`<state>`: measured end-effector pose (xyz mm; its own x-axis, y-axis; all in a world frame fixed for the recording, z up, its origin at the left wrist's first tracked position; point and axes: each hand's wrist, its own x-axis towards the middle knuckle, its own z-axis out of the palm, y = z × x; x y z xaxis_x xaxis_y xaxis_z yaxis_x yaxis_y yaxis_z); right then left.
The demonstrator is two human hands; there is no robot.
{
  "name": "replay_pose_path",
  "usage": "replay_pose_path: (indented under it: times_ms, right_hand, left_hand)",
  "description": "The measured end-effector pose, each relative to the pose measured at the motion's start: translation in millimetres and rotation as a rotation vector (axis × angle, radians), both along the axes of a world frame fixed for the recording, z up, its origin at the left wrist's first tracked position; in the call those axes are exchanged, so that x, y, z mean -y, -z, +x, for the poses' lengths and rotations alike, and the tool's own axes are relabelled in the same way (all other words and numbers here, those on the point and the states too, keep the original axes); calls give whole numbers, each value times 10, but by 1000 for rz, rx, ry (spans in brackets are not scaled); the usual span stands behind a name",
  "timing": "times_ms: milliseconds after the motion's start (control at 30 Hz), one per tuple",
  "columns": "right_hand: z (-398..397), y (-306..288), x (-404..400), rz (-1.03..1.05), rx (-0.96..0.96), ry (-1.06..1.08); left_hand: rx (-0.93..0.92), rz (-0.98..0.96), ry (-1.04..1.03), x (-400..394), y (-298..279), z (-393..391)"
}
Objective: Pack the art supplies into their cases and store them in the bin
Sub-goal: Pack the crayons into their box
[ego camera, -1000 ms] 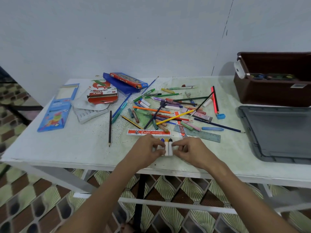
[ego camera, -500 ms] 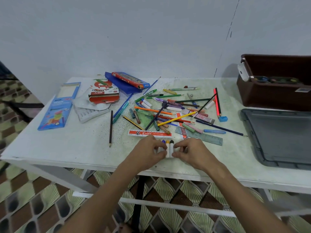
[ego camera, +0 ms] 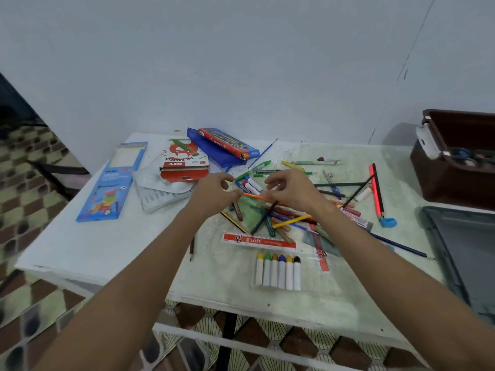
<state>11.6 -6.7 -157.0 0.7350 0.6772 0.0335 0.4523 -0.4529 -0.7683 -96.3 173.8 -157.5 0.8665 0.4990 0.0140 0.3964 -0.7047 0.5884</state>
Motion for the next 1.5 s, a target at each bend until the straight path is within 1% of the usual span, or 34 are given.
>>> replay_pose_path:
  times_ms: [167, 300, 433, 567, 633, 700, 800, 933, 1033, 1100, 1167, 1400, 1500]
  right_hand:
    - [300, 181, -370, -108, 43, -20]
    - [379, 288, -480, -177, 33, -22]
    - [437, 356, -505, -164, 18, -16]
    - [450, 360, -511, -158, -15, -24]
    - [453, 353, -528, -155, -39, -29]
    - [467, 347, -541, -143, -72, -20]
    - [487, 353, -532, -105, -129, -6]
    - [436, 350, -444, -20, -222, 2]
    - [344, 287, -312, 69, -362, 37]
    - [250, 220, -191, 160, -487, 68]
    - [131, 148, -43, 233, -523, 101]
    - [-464, 49, 697, 394, -575, 199]
    - [-743, 141, 1062, 371, -519, 252]
  left_hand:
    - [-99, 14, 45, -98, 91, 315]
    - [-91, -12, 82, -88, 164, 444]
    - [-106, -40, 102, -116, 262, 511]
    - [-125, -74, 80, -151, 289, 571]
    - [-115, -113, 48, -163, 283, 585]
    - [-70, -229, -6, -173, 292, 583]
    - [5, -419, -68, -171, 292, 563]
    - [89, -558, -127, -138, 196, 510]
    - [157, -593, -127, -89, 70, 429]
    - [215, -670, -101, -29, -17, 353]
    - [235, -734, -60, 71, -75, 256]
    - [154, -705, 5, 605, 10, -169]
    - [120, -702, 23, 893, 54, -429]
